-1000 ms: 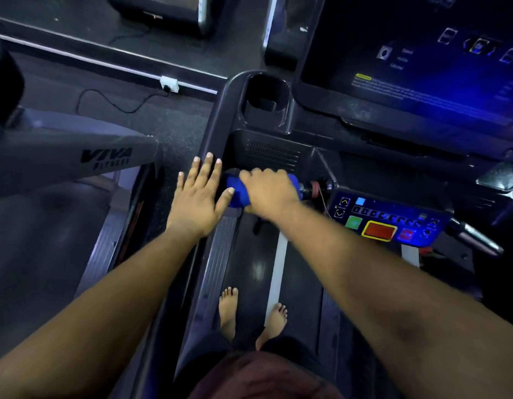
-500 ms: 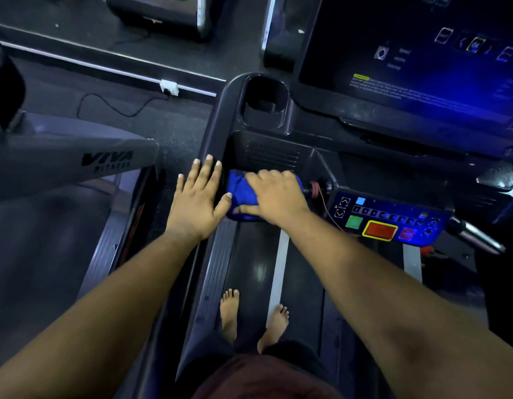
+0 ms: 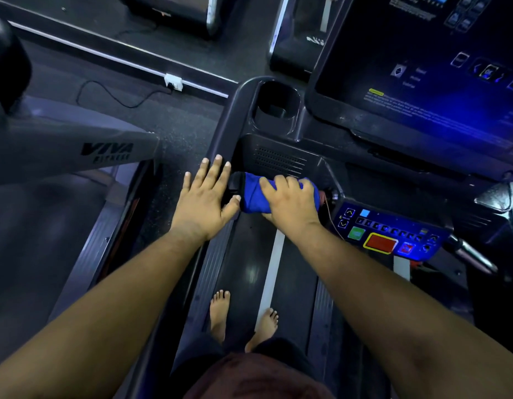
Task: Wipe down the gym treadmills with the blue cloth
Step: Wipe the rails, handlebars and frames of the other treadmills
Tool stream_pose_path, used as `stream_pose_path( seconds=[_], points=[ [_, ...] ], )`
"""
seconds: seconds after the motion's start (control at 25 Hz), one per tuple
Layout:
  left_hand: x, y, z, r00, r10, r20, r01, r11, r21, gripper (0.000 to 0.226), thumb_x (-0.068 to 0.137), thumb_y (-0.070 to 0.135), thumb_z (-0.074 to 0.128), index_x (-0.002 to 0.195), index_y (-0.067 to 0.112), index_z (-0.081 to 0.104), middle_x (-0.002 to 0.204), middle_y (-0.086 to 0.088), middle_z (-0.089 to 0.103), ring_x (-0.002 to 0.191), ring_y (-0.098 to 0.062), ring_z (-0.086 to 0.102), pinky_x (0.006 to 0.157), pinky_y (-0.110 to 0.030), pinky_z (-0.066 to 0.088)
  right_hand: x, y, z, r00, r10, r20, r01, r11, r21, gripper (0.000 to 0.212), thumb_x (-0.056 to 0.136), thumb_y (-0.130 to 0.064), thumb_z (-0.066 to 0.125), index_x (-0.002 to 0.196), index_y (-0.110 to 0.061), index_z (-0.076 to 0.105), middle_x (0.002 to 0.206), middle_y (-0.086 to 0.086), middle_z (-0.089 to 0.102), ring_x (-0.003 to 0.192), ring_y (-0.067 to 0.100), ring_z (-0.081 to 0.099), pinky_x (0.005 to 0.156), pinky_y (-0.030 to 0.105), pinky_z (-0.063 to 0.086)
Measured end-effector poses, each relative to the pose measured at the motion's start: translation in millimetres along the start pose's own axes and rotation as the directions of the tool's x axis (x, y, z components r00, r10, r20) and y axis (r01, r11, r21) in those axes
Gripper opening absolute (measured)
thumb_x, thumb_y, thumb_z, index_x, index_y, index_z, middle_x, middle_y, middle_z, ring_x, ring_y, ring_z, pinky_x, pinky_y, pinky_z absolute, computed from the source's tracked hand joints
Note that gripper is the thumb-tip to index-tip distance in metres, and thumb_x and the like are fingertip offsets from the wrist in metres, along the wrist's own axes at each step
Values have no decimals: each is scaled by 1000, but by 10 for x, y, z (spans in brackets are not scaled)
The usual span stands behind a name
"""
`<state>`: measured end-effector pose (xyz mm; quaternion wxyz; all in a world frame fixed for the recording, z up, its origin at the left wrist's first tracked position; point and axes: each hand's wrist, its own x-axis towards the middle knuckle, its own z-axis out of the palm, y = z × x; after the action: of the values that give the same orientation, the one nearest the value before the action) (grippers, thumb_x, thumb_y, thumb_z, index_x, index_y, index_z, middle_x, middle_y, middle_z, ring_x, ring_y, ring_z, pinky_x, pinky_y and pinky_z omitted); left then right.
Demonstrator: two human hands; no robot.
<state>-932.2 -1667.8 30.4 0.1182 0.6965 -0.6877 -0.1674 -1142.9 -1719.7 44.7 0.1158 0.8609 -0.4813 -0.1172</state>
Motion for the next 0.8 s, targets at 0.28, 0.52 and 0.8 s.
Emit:
stream_pose_path(
  seconds=[0.28,0.52,0.8],
  points=[
    [-3,8,-24,1000,9,12,-9,1000,24,80,91,64,19,159,23,11,167,3,-1,154,-19,-5,122,-56,4,-570,-68,52,995,-92,-34,95,993,72,79,76,-4,50,152,-18,35,158,10,36,146,38,31,118,59,20],
    [-118,167,-99,987,125,-97,-113,987,116,79,93,68,24,157,21,21,166,-3,12,154,-20,3,115,-64,-9,-1136,125,-170,977,-153,151,106,953,284,74,85,-3,60,151,-27,37,159,3,36,144,28,38,119,51,19],
    [-431,1589,-98,903,303,304,39,647,-761,69,75,76,54,123,27,63,119,7,70,115,-10,63,102,-33,48,-1845,590,-446,963,226,-145,-158,914,374,83,65,-18,80,139,-32,46,141,-4,57,126,20,56,108,57,36]
  ],
)
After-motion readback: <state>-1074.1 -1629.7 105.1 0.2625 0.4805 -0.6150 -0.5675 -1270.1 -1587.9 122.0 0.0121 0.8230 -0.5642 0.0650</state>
